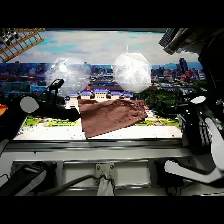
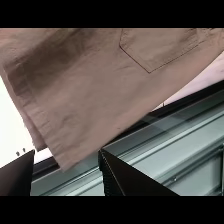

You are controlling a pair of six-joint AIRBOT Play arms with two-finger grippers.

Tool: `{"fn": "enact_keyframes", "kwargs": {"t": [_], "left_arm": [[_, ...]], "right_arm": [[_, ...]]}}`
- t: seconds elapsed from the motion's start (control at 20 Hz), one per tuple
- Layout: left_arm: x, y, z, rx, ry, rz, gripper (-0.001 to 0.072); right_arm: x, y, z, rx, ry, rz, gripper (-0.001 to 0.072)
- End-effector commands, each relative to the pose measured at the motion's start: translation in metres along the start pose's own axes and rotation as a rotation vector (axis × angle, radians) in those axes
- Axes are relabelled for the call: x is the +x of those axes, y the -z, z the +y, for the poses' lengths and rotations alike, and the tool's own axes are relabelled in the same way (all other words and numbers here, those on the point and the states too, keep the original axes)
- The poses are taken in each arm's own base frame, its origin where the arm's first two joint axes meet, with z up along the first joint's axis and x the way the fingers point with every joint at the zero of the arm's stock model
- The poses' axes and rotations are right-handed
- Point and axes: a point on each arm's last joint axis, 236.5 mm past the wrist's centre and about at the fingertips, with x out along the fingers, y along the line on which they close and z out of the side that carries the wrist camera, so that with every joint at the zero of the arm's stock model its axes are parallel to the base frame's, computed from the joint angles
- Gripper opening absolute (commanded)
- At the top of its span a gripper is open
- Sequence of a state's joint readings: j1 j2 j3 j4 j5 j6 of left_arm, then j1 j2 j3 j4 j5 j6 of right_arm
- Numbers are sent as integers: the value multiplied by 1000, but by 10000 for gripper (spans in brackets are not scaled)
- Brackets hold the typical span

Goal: Fold the clothes and pants, and hang the long-sleeved shirts on hangers.

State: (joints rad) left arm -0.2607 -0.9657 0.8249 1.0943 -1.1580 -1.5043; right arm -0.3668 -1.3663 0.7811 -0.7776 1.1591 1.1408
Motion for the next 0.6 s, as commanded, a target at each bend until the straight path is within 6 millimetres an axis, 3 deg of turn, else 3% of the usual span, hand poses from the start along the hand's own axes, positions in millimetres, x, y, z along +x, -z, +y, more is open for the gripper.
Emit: {"fn": "enact_keyframes", "kwargs": {"t": [0.0,0.1,0.25,0.4,0.5,0.55], "left_arm": [[0,-4,-6,0,23,-17,431],[0,-9,-6,-1,22,-37,432],[-1,-18,-5,-2,20,-74,432],[-1,-21,-7,-6,28,-88,431],[-1,-21,-8,-8,31,-88,432],[-1,-21,-8,-8,31,-88,432]], "right_arm": [[17,-18,5,-27,-114,30,586],[25,-15,10,-13,-153,66,586],[49,7,13,-26,-157,174,585],[76,27,30,-82,-146,247,584],[94,35,46,-127,-137,257,562],[102,38,55,-145,-138,259,476]]}}
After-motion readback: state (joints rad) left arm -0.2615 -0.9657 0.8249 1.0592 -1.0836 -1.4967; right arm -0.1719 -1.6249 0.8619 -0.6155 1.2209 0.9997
